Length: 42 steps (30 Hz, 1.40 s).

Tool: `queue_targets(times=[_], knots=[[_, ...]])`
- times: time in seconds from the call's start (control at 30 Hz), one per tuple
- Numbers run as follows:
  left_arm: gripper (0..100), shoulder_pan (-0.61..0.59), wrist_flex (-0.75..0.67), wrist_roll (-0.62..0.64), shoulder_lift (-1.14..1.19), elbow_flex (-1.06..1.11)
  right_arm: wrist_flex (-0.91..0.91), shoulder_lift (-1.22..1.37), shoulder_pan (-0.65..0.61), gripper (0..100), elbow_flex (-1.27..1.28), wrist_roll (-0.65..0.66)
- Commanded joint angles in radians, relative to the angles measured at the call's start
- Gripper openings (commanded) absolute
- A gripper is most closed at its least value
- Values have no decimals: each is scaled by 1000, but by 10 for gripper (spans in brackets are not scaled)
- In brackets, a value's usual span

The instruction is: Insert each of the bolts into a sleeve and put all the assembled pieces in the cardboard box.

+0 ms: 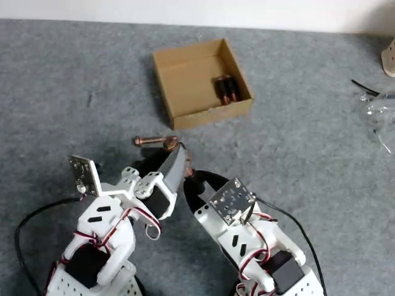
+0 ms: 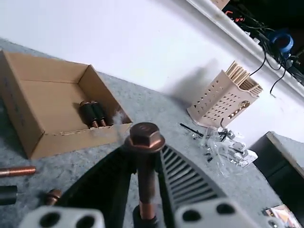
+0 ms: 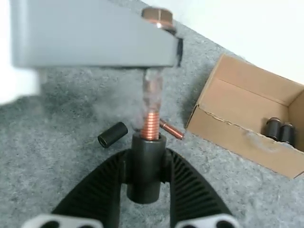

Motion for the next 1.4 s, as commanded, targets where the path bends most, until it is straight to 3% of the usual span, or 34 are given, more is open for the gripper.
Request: queue_targets(times=[0.0,0.37,0.77,1.03,1.13,1.37], knots=[[6,24,-2,9,-13,-27,-42,-15,15,4,-5,11],[6,24,0,3,-12,64,-42,-15,18,4,-5,11],[6,127,-2,-137,-12,179,-42,-15,19,4,-5,11],[10,59,-5,-133,-12,170,-42,-15,21,4,-5,11],[88,44,-3,-132,-12,170,-42,-15,21,4,-5,11],[406,44,41,-107,-12,168,-42,-15,21,4,-5,11]])
